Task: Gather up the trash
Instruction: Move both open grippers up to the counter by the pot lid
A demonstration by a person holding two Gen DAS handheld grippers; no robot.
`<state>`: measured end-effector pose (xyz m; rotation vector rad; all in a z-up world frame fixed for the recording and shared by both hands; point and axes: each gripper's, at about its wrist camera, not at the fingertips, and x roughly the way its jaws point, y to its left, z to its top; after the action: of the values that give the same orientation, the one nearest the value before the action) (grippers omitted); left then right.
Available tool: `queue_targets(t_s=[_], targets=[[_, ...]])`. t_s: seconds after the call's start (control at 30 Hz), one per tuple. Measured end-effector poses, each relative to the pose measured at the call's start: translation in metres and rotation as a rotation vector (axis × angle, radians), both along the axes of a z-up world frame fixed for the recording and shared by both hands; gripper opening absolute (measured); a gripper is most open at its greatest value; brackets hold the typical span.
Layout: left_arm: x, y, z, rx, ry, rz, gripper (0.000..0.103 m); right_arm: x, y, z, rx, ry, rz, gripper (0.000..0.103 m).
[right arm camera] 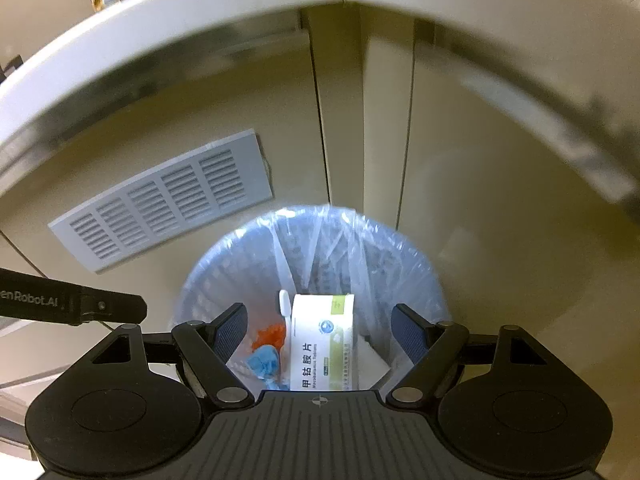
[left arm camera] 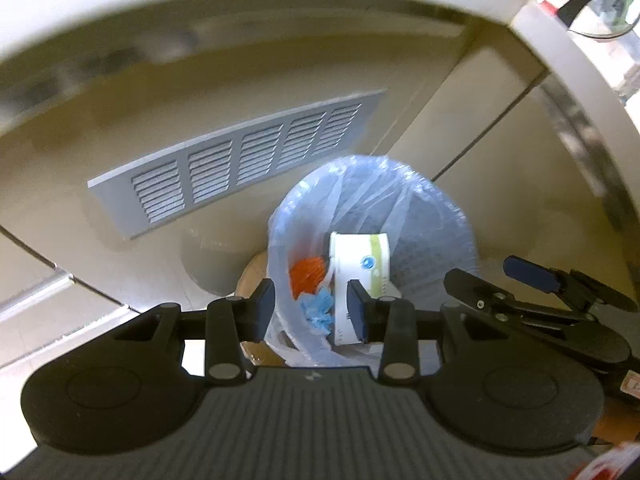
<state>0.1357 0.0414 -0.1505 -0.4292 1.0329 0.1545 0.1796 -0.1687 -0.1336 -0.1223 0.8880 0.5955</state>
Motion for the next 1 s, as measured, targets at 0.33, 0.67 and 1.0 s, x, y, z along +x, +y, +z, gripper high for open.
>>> queue_targets(t_s=[0.33,0.67,1.0], targets=[[-0.002,-0.015,0.082,0.021,-0.161,-0.098,0.035,-0.025,-0.016,0.096,0.051,-0.133,-0.067,0.079],[0.009,-0.020,0.153,0.067,-0.309,-0.161,0.038,-0.025,-0.028,0.162,0.100,-0.259,-0.163,0.079],[0.026,-0.018,0.193,0.119,-0.398,-0.235,0.057,-0.012,-0.044,0.195,0.116,-0.309,-0.274,0.079]])
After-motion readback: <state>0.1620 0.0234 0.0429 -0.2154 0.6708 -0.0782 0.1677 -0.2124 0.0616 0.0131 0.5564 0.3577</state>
